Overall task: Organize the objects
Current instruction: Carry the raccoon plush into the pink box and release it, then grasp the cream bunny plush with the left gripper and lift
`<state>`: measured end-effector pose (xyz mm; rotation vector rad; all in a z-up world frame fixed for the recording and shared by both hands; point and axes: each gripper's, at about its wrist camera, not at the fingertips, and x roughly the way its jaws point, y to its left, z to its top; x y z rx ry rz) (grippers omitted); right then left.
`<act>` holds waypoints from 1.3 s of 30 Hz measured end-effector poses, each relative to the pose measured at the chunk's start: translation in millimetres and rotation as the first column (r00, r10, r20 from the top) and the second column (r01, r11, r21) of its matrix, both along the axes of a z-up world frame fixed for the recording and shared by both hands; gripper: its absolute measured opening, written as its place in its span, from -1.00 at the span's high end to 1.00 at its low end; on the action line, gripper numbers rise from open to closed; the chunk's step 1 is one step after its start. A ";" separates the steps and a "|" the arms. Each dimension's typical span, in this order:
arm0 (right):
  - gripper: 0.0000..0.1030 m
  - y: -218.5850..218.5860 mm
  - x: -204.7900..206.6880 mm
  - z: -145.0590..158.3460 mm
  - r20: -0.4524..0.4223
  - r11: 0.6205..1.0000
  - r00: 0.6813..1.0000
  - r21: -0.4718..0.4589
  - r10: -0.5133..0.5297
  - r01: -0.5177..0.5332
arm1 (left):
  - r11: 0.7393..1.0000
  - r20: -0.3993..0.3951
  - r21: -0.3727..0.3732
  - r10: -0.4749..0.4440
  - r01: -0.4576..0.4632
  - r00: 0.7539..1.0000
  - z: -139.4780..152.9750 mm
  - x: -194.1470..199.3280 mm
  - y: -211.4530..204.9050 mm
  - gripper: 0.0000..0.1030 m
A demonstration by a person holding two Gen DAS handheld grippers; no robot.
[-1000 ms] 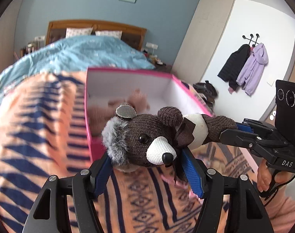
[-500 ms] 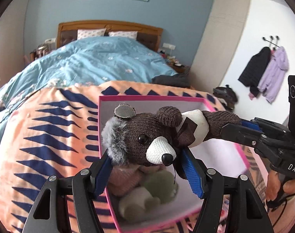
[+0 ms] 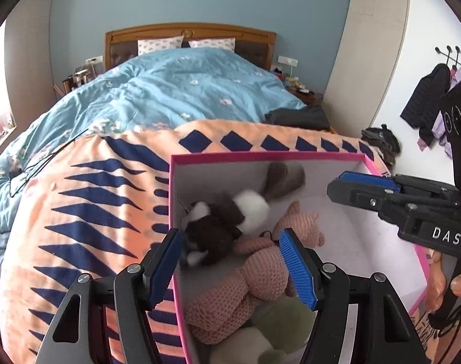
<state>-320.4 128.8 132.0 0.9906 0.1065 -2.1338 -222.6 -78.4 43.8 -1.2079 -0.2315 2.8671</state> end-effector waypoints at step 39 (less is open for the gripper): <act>-0.19 211.1 178.0 -87.7 0.118 0.984 0.979 -0.054 -0.164 0.171 | 0.841 -0.078 0.099 -0.526 0.531 0.847 -51.8 192.0 162.1 -0.63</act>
